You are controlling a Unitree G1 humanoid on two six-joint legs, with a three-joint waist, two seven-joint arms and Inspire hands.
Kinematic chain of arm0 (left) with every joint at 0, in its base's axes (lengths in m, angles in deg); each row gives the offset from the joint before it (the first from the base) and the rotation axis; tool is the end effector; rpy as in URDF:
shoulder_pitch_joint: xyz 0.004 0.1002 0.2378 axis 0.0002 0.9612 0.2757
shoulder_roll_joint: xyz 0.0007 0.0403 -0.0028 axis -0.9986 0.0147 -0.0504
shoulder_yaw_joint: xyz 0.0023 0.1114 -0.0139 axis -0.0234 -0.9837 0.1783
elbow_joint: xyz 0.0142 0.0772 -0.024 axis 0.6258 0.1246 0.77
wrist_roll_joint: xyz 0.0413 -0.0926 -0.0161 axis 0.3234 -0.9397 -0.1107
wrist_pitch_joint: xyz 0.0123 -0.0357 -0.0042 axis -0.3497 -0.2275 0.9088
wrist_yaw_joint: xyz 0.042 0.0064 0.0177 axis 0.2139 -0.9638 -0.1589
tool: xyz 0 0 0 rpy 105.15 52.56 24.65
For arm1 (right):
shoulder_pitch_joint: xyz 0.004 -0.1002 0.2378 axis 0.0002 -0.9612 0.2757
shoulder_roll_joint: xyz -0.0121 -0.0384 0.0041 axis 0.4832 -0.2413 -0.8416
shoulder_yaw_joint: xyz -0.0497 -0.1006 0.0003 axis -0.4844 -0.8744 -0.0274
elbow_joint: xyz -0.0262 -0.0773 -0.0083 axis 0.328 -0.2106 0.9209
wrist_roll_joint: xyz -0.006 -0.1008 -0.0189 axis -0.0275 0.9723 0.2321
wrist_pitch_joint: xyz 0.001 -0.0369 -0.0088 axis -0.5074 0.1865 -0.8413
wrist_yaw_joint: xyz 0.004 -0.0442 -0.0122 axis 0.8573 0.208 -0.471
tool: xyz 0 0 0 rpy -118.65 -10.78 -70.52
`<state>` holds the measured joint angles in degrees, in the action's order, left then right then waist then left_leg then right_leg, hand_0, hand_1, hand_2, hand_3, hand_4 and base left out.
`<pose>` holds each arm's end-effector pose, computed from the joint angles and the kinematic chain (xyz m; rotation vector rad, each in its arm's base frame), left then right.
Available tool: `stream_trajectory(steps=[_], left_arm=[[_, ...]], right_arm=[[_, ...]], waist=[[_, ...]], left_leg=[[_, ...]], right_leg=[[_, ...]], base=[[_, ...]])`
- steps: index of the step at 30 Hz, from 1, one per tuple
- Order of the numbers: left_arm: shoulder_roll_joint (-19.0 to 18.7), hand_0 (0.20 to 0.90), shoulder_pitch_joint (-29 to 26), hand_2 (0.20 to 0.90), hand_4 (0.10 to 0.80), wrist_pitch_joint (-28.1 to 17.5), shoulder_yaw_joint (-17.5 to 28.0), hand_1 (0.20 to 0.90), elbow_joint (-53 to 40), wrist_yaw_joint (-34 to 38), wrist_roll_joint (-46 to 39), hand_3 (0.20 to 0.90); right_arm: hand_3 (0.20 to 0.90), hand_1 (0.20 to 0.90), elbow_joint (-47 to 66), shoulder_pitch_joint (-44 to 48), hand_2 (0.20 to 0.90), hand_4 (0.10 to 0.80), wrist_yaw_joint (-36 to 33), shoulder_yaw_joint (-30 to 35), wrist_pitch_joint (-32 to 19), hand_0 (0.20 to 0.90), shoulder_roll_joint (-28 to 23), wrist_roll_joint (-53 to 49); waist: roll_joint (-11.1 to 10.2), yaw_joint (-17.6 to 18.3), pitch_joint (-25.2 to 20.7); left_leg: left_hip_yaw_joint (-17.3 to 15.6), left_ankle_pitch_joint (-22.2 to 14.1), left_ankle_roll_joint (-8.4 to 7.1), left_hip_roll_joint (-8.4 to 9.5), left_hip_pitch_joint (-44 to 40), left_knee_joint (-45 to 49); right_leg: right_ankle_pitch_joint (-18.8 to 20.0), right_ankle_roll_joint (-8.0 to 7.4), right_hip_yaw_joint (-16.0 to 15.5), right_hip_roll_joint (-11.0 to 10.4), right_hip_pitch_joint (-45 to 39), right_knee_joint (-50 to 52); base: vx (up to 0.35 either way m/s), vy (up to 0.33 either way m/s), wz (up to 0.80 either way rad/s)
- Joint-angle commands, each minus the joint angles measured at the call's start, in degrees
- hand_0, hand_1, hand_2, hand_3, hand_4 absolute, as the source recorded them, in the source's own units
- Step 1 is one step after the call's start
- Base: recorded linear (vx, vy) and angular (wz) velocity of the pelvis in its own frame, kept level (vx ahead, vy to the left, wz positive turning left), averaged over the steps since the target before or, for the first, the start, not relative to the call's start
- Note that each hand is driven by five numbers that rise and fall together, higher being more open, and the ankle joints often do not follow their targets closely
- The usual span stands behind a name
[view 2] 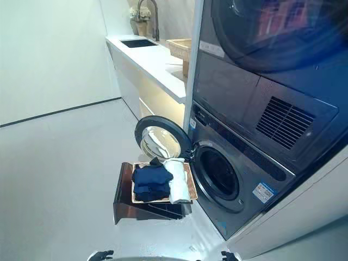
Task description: Pick up the clothes and place them into the washing machine
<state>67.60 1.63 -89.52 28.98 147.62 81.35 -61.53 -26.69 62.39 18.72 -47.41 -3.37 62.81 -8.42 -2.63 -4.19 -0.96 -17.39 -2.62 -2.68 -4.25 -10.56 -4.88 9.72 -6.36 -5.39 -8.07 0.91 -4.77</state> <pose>0.0440 0.2207 -0.1335 0.4052 1.3224 0.0068 0.0428 -0.2042 -0.1366 -0.4616 1.2892 -0.0410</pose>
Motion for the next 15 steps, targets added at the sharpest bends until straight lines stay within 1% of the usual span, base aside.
stream_trajectory(steps=[1, 15], left_arm=[[2.83, 0.900, -4.17, 0.900, 0.800, -0.81, -0.52, 0.900, 3.52, 0.48, 0.60, 0.900], [3.19, 0.900, -4.04, 0.900, 0.800, -1.05, -2.06, 0.900, 2.98, 0.11, 2.55, 0.900]], right_arm=[[0.900, 0.900, -2.96, 4.28, 0.900, 0.800, 0.00, -1.20, 0.52, 0.900, -0.58, 0.64], [0.900, 0.900, -2.93, 4.55, 0.900, 0.800, 0.25, -3.09, 0.51, 0.900, -0.35, 2.33]], waist=[[2.41, -0.97, 2.96], [2.10, -1.05, 2.98]], left_leg=[[3.95, 0.41, -1.47, 2.17, 2.45, -0.12], [3.84, 0.39, -1.44, 1.91, 2.40, -0.12]], right_leg=[[-4.89, -0.07, -3.27, 3.32, -5.59, 1.56], [-4.81, -0.02, -3.17, 3.51, -5.63, 1.30]], base=[[0.000, 0.000, 0.00], [0.000, 0.000, 0.00]])
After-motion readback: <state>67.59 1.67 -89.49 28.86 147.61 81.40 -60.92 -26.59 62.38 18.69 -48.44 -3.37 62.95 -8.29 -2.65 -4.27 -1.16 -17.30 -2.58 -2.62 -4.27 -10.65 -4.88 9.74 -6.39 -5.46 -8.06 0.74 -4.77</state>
